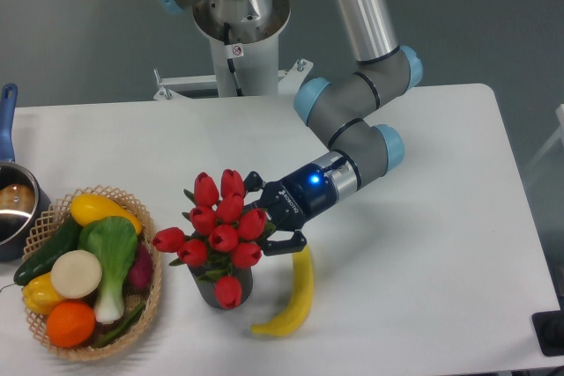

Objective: Insert the flowers into the vase
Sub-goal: 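Push the tulips further down into the vase, then open the gripper to release the tulips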

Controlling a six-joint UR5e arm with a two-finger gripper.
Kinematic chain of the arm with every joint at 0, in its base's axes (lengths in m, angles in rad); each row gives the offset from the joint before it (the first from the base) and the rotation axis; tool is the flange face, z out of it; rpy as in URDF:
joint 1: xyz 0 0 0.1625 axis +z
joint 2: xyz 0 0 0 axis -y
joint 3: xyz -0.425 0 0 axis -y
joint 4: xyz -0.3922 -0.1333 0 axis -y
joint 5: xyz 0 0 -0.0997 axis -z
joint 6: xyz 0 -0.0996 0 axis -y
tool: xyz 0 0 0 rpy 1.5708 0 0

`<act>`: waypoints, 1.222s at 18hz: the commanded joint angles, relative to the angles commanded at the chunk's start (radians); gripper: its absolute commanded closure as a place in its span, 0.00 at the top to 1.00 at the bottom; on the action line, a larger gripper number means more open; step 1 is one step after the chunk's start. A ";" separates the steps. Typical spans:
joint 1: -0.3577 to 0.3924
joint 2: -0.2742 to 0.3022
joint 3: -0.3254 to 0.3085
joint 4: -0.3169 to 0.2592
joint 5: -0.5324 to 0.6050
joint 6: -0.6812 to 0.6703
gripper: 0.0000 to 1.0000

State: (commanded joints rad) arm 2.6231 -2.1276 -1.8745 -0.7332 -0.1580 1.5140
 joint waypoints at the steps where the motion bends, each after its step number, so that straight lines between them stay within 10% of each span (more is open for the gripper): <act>1: 0.002 0.000 0.000 0.000 0.000 0.000 0.46; 11: 0.002 -0.002 0.005 0.000 0.000 0.000 0.69; 15: 0.011 0.002 0.005 0.002 0.000 0.002 1.00; 22: 0.057 0.089 0.008 0.000 0.194 -0.006 1.00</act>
State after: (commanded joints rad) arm 2.6798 -2.0388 -1.8669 -0.7332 0.0363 1.5080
